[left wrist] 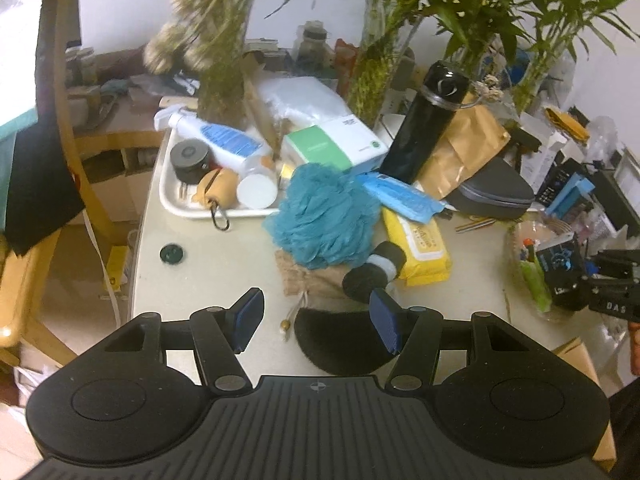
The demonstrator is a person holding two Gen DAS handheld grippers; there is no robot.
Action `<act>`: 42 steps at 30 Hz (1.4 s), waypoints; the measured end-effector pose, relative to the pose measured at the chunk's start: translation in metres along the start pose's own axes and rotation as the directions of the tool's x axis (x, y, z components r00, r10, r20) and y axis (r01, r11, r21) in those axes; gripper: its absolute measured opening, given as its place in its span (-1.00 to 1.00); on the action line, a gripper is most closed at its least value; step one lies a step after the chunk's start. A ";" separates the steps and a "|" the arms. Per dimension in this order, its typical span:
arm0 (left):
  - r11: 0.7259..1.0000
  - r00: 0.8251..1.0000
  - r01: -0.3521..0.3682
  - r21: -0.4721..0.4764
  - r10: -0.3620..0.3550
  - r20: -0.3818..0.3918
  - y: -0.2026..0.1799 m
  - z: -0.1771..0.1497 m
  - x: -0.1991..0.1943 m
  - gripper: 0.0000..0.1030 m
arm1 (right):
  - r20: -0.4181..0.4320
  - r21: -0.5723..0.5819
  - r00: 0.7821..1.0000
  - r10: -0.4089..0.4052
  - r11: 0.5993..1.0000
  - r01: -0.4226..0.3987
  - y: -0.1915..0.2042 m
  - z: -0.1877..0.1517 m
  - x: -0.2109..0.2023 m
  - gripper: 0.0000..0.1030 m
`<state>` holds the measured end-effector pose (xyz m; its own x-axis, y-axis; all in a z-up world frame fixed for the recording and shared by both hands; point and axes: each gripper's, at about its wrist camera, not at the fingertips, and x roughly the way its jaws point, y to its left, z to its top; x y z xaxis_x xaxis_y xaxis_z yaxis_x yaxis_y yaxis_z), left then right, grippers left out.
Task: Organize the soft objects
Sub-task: 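Lift the small black box off the desk with the right gripper, then hold the small black box in the right gripper while the left grasps the white strap, then lift the white strap with the left gripper while the right holds the black box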
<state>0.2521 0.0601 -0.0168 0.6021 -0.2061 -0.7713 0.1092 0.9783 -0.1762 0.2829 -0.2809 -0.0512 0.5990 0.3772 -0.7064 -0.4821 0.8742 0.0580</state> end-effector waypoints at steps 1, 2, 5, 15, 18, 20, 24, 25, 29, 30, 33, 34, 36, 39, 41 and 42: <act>1.000 1.000 -0.004 0.008 0.004 -0.008 -0.006 0.005 0.000 0.12 | 0.005 0.012 1.000 0.001 1.000 -0.001 0.000 -0.001 -0.002 -0.45; 1.000 1.000 -0.005 0.013 0.006 -0.018 -0.011 0.009 0.000 0.12 | 0.008 0.022 1.000 0.001 1.000 -0.001 -0.001 -0.002 -0.004 -0.45; 0.999 0.998 0.007 0.040 -0.005 -0.055 -0.028 0.020 0.006 0.12 | 0.014 0.042 1.000 -0.005 0.999 0.005 -0.001 -0.004 -0.010 -0.45; 0.996 0.964 -0.021 0.087 0.043 -0.262 -0.081 0.028 0.067 0.12 | 0.038 0.090 0.999 0.012 0.996 -0.016 -0.007 -0.010 -0.022 -0.45; 0.994 0.945 -0.030 0.104 0.062 -0.322 -0.091 0.026 0.088 0.12 | 0.039 0.114 0.999 0.023 0.993 -0.027 -0.012 -0.010 -0.023 -0.45; 0.994 0.931 -0.020 0.111 0.059 -0.361 -0.096 0.025 0.103 0.11 | 0.037 0.127 0.999 0.029 0.991 -0.034 -0.014 -0.011 -0.024 -0.45; 0.994 0.905 -0.035 0.104 0.076 -0.419 -0.099 0.027 0.128 0.11 | 0.039 0.155 0.999 0.028 0.987 -0.033 -0.020 -0.010 -0.025 -0.45; 0.994 0.896 -0.037 0.106 0.081 -0.437 -0.100 0.027 0.135 0.11 | 0.040 0.161 0.999 0.028 0.986 -0.034 -0.021 -0.011 -0.025 -0.45; 0.990 0.860 -0.036 0.134 0.099 -0.500 -0.107 0.024 0.157 0.08 | 0.045 0.164 0.998 0.039 0.985 -0.046 -0.023 -0.010 -0.027 -0.44; 0.989 0.852 -0.035 0.142 0.104 -0.513 -0.109 0.023 0.162 0.07 | 0.047 0.163 0.998 0.041 0.985 -0.049 -0.023 -0.009 -0.027 -0.44; 0.986 0.834 -0.043 0.164 0.126 -0.537 -0.114 0.018 0.172 -0.10 | 0.051 0.166 0.998 0.044 0.985 -0.052 -0.023 -0.009 -0.027 -0.44; 0.985 0.829 -0.046 0.167 0.131 -0.543 -0.115 0.018 0.176 -0.19 | 0.052 0.168 0.998 0.044 0.984 -0.052 -0.024 -0.009 -0.027 -0.44; 0.983 0.822 -0.056 0.175 0.145 -0.550 -0.116 0.014 0.183 -0.43 | 0.054 0.171 0.998 0.045 0.984 -0.054 -0.025 -0.009 -0.028 -0.44; 0.980 0.819 -0.072 0.187 0.165 -0.549 -0.117 0.012 0.188 -0.71 | 0.058 0.176 0.997 0.045 0.983 -0.055 -0.026 -0.009 -0.030 -0.44; 0.980 0.829 -0.064 0.188 0.157 -0.537 -0.117 0.013 0.185 -0.85 | 0.059 0.179 0.997 0.046 0.982 -0.056 -0.027 -0.009 -0.031 -0.44; 0.980 0.829 -0.065 0.190 0.160 -0.537 -0.117 0.013 0.184 -0.86 | 0.060 0.181 0.997 0.047 0.982 -0.057 -0.027 -0.009 -0.031 -0.44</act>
<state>0.3601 -0.0919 -0.1299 0.0920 -0.0265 -0.9954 0.2182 0.9759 -0.0058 0.2714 -0.3192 -0.0371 0.6130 0.4353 -0.6594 -0.3916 0.8922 0.2249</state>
